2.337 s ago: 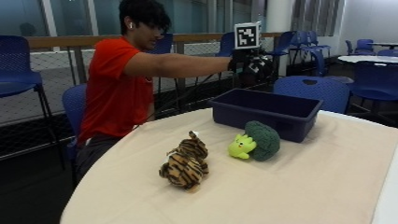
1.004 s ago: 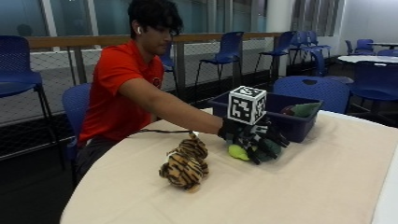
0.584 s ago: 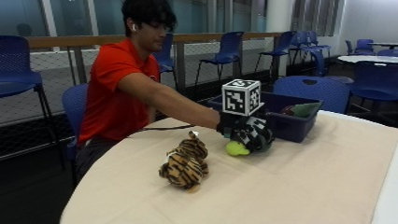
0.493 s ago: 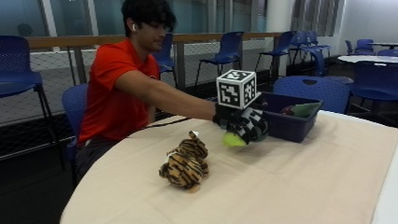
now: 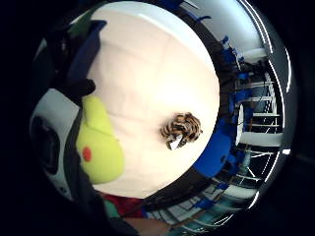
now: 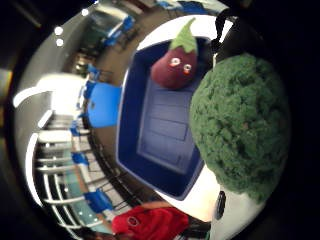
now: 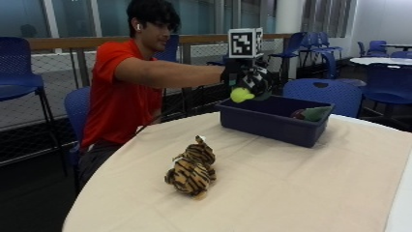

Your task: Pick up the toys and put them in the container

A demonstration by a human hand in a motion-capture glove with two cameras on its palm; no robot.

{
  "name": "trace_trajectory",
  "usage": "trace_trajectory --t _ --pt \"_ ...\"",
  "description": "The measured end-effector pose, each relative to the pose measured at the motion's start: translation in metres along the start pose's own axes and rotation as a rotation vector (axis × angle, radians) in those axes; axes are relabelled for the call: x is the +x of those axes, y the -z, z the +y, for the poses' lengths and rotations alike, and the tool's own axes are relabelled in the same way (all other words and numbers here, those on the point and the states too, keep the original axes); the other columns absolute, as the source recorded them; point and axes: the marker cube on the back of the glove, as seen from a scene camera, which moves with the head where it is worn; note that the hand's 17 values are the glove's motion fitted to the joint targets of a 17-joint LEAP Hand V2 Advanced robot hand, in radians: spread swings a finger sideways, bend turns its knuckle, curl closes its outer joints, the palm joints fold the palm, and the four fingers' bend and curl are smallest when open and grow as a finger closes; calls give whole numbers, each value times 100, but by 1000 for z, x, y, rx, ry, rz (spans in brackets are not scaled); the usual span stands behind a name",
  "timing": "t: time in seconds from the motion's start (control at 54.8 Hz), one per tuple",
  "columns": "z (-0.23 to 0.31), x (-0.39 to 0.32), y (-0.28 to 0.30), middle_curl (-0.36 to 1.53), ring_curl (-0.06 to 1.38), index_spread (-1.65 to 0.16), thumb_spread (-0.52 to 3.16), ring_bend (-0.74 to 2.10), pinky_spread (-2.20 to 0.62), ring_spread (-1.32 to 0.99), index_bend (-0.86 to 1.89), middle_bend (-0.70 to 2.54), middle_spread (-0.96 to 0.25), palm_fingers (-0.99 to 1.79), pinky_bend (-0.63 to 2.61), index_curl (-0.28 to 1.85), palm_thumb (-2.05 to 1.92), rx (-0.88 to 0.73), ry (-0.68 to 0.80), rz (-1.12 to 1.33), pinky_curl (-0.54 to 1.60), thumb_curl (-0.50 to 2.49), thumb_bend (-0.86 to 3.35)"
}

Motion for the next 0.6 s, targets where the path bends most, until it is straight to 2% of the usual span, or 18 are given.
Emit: trace_trajectory --t 0.201,0.274,0.329,0.493,0.529,0.548,0.566,0.584,0.602 --pt "5 -66 33 54 54 -48 58 90 -43 -57 32 47 -53 87 102 49 76 50 117 -32 43 85 23" --pt "4 -84 32 56 55 -49 57 90 -43 -58 31 47 -53 86 103 52 75 54 201 -28 44 87 22" --pt "2 -101 28 58 56 -49 55 91 -43 -58 31 46 -53 86 103 54 74 43 182 -68 44 89 21" --pt "-2 -126 11 63 58 -50 53 91 -44 -57 31 43 -54 82 102 60 72 -11 244 -42 45 93 17" --pt "-1 -119 9 63 58 -50 55 88 -44 -55 30 39 -54 72 102 62 69 -48 287 12 45 92 15" --pt "-1 -115 8 59 57 -49 67 87 -44 -52 14 29 -50 54 111 56 62 -64 297 30 47 90 13" --pt "-1 -113 9 58 57 -48 75 84 -41 -50 17 22 -47 39 113 59 54 -76 295 28 48 88 8" --pt "-1 -112 10 56 56 -47 80 74 -32 -43 12 15 -41 1 114 58 44 -84 286 12 50 82 0" --pt "0 -111 11 59 62 -46 84 84 -37 -44 22 21 -43 24 117 63 49 -88 273 -7 53 84 5"
